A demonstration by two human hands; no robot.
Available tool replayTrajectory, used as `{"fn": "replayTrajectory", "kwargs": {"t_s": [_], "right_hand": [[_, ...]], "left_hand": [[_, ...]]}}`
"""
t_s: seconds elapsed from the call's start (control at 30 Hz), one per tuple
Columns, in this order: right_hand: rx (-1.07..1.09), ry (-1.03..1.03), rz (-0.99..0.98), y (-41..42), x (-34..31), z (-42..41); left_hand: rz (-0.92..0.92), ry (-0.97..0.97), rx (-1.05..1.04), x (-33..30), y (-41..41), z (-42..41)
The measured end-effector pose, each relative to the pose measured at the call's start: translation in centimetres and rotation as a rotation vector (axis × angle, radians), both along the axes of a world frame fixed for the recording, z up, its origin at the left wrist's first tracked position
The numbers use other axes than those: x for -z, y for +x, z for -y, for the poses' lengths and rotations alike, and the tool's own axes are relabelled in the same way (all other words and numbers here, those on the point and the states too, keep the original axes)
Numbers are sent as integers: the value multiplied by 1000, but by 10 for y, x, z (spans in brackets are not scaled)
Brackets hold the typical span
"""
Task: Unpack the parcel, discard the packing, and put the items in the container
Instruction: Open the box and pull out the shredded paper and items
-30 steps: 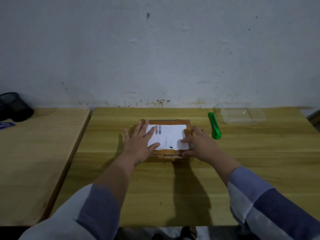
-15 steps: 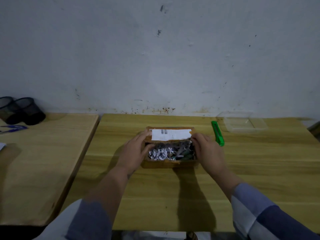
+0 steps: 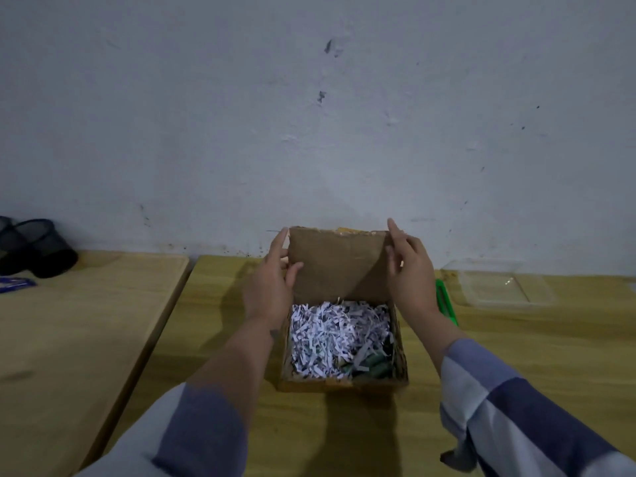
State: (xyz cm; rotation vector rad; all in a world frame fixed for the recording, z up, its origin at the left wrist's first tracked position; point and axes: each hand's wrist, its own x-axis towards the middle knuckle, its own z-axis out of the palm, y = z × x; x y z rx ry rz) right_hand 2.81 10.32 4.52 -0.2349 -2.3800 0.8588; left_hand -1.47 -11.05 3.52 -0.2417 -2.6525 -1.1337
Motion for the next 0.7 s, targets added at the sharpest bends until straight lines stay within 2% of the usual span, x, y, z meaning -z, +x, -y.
{"fn": "replayTrajectory", "kwargs": {"t_s": [0.23, 0.37, 0.47, 0.57, 0.63, 0.7], "right_hand": [[-56, -109, 257, 8, 54, -15], [-34, -141, 329, 15, 70, -17], [-8, -171, 331, 19, 73, -19], [-4, -189, 416, 25, 72, -21], [-21, -135, 486, 31, 66, -20], [-22, 62, 470, 40, 58, -17]], "left_hand": [[150, -17, 81, 36, -4, 1], [235, 36, 86, 45, 1, 1], [218, -75, 88, 48, 6, 2], [278, -153, 108, 49, 13, 5], [255, -264, 126, 45, 17, 7], [168, -318, 172, 35, 22, 9]]}}
